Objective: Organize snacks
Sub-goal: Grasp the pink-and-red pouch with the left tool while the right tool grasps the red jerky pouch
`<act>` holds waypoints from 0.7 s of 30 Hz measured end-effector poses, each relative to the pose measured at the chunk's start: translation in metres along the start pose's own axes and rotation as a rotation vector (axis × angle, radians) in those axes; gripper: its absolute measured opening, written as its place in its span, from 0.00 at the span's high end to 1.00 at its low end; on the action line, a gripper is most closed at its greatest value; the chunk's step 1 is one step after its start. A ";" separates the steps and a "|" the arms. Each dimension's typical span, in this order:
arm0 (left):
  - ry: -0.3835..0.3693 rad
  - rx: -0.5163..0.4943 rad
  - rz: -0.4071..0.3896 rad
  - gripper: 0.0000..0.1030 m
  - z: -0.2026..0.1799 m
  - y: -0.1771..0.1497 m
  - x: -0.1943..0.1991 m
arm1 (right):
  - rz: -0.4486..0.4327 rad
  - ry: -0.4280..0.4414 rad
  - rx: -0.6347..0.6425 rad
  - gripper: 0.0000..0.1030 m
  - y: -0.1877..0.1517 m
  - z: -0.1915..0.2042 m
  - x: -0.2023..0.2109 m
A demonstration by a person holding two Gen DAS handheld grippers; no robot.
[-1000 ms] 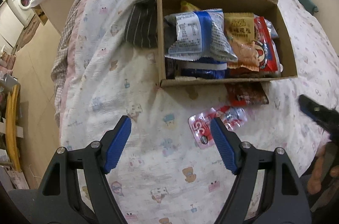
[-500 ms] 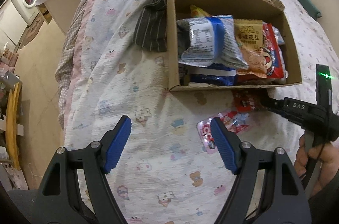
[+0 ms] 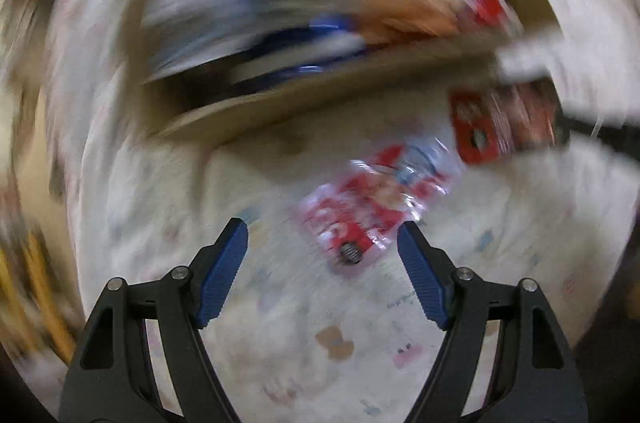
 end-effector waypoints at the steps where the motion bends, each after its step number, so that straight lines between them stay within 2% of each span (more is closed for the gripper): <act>1: 0.005 -0.078 -0.006 0.28 -0.011 0.002 -0.006 | -0.008 -0.004 -0.014 0.97 0.001 -0.009 0.008; 3: 0.009 -0.174 -0.018 0.28 -0.025 0.005 -0.013 | -0.018 -0.008 -0.043 0.97 0.004 -0.021 0.015; 4: 0.015 -0.191 -0.020 0.28 -0.028 0.007 -0.016 | -0.021 -0.007 -0.050 0.97 0.006 -0.025 0.017; 8: -0.045 -0.207 0.046 0.28 -0.041 0.004 -0.035 | -0.046 0.005 -0.061 0.97 0.010 -0.041 0.033; 12: -0.075 -0.218 0.065 0.28 -0.044 0.009 -0.048 | -0.044 0.007 -0.073 0.97 0.006 -0.048 0.035; 16: -0.105 -0.207 0.074 0.28 -0.043 0.017 -0.056 | -0.029 0.053 -0.157 0.96 0.006 -0.057 0.033; 17: -0.112 -0.206 0.069 0.36 -0.044 0.017 -0.056 | -0.015 0.073 -0.180 0.91 0.005 -0.058 0.031; 18: -0.120 -0.218 0.071 0.41 -0.047 0.016 -0.057 | -0.005 0.082 -0.204 0.91 0.004 -0.059 0.029; 21: -0.126 -0.211 0.081 0.47 -0.050 0.014 -0.057 | 0.010 0.096 -0.209 0.89 0.003 -0.055 0.024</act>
Point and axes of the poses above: each gripper's, at about its wrist camera, not at the fingertips, and x roughly against the way its jaws point, z to its left, y to its top, the point moved 7 cm from there along -x, roughly the way its jaws point, and after that the axes turned 15 degrees about -z, right-handed, at the moved point
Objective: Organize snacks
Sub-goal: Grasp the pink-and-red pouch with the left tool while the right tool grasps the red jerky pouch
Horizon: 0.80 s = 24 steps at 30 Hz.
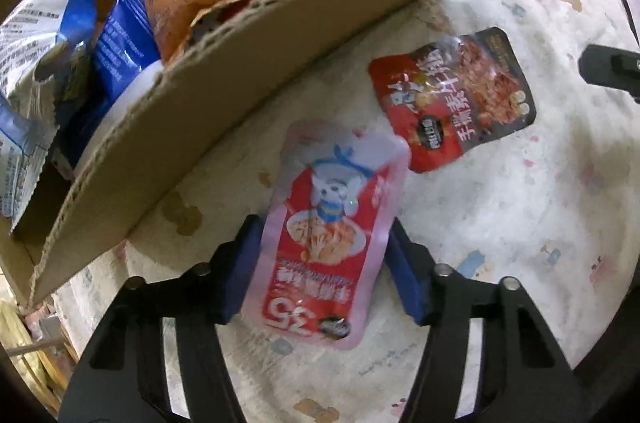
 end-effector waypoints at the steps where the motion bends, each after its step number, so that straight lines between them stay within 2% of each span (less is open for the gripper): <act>1: -0.005 0.010 0.004 0.48 -0.003 -0.001 0.001 | -0.005 -0.010 0.016 0.85 0.001 0.002 -0.001; 2: -0.007 0.010 0.006 0.50 -0.004 -0.002 0.003 | -0.004 -0.011 0.022 0.74 0.000 0.004 -0.002; 3: -0.007 0.011 0.002 0.54 -0.006 -0.005 0.007 | 0.001 -0.006 0.019 0.57 0.000 0.005 -0.004; 4: -0.007 0.014 -0.003 0.56 -0.009 -0.008 0.011 | 0.012 -0.007 0.009 0.49 -0.001 0.005 -0.007; 5: -0.013 0.023 -0.006 0.61 -0.010 -0.009 0.016 | 0.016 -0.010 0.000 0.45 -0.002 0.004 -0.009; 9: -0.041 0.089 -0.004 0.73 -0.010 -0.017 0.028 | 0.048 -0.023 0.004 0.45 -0.005 0.003 -0.020; 13: -0.053 0.105 -0.005 0.74 -0.017 -0.021 0.031 | 0.103 -0.043 0.073 0.45 -0.009 0.015 -0.039; 19: -0.090 0.186 -0.001 0.75 -0.021 -0.017 0.029 | 0.140 -0.100 0.106 0.44 -0.017 0.014 -0.070; 24: -0.084 0.214 -0.004 0.75 0.007 -0.020 0.038 | 0.134 -0.004 0.059 0.44 -0.016 0.020 -0.083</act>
Point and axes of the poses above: each gripper's, at about its wrist camera, not at the fingertips, and x roughly against the way its jaws point, z to its left, y to its top, the point moved 7 cm from there along -x, roughly the way its jaws point, and after that the axes turned 15 degrees about -z, right-handed, at the moved point
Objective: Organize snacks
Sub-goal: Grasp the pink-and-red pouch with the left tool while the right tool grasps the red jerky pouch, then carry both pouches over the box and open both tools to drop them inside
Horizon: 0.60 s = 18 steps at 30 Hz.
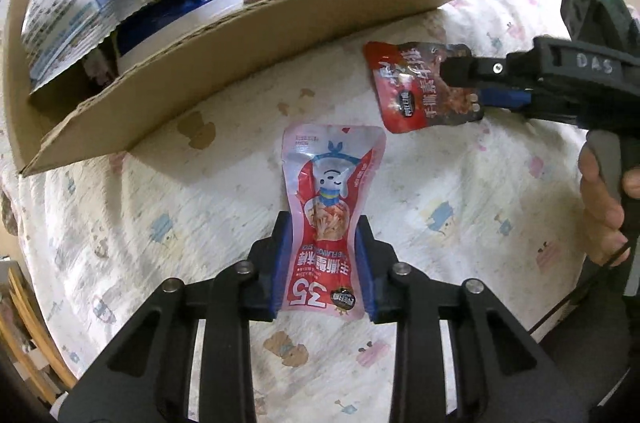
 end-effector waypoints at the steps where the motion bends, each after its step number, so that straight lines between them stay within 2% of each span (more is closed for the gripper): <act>1: 0.003 0.004 0.001 0.75 0.002 -0.001 0.002 | -0.003 -0.004 0.009 0.47 0.000 0.000 -0.001; 3: 0.010 0.012 0.001 0.77 0.001 -0.003 0.007 | -0.012 -0.033 0.050 0.71 -0.002 0.000 -0.001; 4: 0.010 0.018 0.003 0.77 0.000 -0.003 0.008 | -0.010 -0.052 0.077 0.78 -0.003 0.000 -0.001; 5: 0.010 0.028 0.005 0.77 0.002 -0.004 0.011 | -0.007 -0.048 0.086 0.89 -0.005 0.001 0.000; 6: 0.013 0.034 0.005 0.79 -0.007 0.002 0.020 | -0.005 -0.040 0.088 0.92 -0.006 0.002 0.001; 9: 0.011 0.056 -0.011 0.79 -0.004 0.001 0.029 | -0.026 -0.029 0.123 0.97 -0.010 0.009 0.011; 18: 0.037 0.120 -0.119 0.79 0.012 0.011 0.088 | -0.107 0.112 0.250 1.00 -0.032 0.065 0.068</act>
Point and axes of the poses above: each gripper's, at about its wrist camera, not at the fingertips, and x roughly against the way its jaws point, z to its left, y to its top, the point moved 7 cm from there along -x, roughly the way its jaws point, and after that the axes turned 15 degrees about -z, right-handed, at the moved point
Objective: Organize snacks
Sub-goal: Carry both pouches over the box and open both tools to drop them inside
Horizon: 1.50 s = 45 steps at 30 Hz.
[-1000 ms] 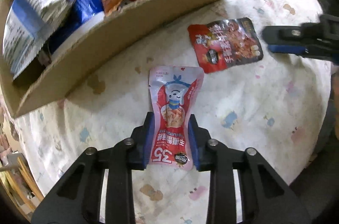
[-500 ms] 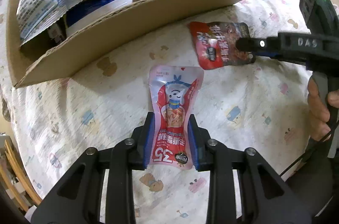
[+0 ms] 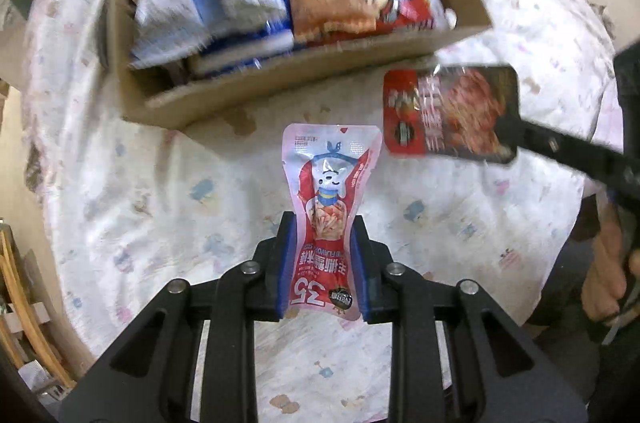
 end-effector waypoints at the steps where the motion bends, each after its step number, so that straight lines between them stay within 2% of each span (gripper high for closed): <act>1: -0.003 0.007 -0.015 0.79 0.003 0.007 0.005 | -0.010 0.029 0.006 1.00 -0.001 0.009 0.009; 4: 0.008 0.026 -0.067 0.79 0.010 0.023 0.030 | -0.031 0.092 0.045 1.00 -0.003 0.032 0.026; 8: 0.041 0.026 -0.141 0.79 0.024 0.055 0.059 | -0.090 0.151 0.053 1.00 0.021 0.043 0.055; 11: 0.096 0.028 -0.197 0.79 0.029 0.071 0.069 | -0.134 0.159 0.052 1.00 0.038 0.048 0.065; 14: 0.122 0.070 -0.228 0.79 0.044 0.101 0.079 | -0.165 0.161 0.037 1.00 0.059 0.046 0.068; 17: 0.138 0.083 -0.246 0.79 0.046 0.115 0.060 | -0.179 0.154 0.043 1.00 0.080 0.048 0.064; 25: 0.133 0.134 -0.221 0.79 0.039 0.147 0.016 | -0.171 0.139 0.060 1.00 0.114 0.049 0.033; 29: 0.133 0.087 -0.246 0.77 0.021 0.161 -0.001 | -0.144 0.120 0.022 1.00 0.113 0.035 0.005; 34: 0.145 0.074 -0.224 0.77 0.016 0.170 -0.024 | -0.077 0.077 -0.014 1.00 0.103 0.024 -0.023; 36: 0.153 0.075 -0.230 0.72 0.017 0.173 -0.028 | -0.067 0.067 -0.008 1.00 0.103 0.025 -0.029; 45: 0.150 0.043 -0.206 0.68 0.013 0.174 -0.045 | -0.050 0.027 -0.049 0.99 0.105 0.019 -0.047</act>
Point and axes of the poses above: each gripper's, at about its wrist camera, not at the fingertips, and x roughly against the way its jaws point, z to its left, y to its top, the point moved 7 cm from there along -x, roughly the way its jaws point, and after that the axes turned 15 degrees about -z, right-handed, at the moved point
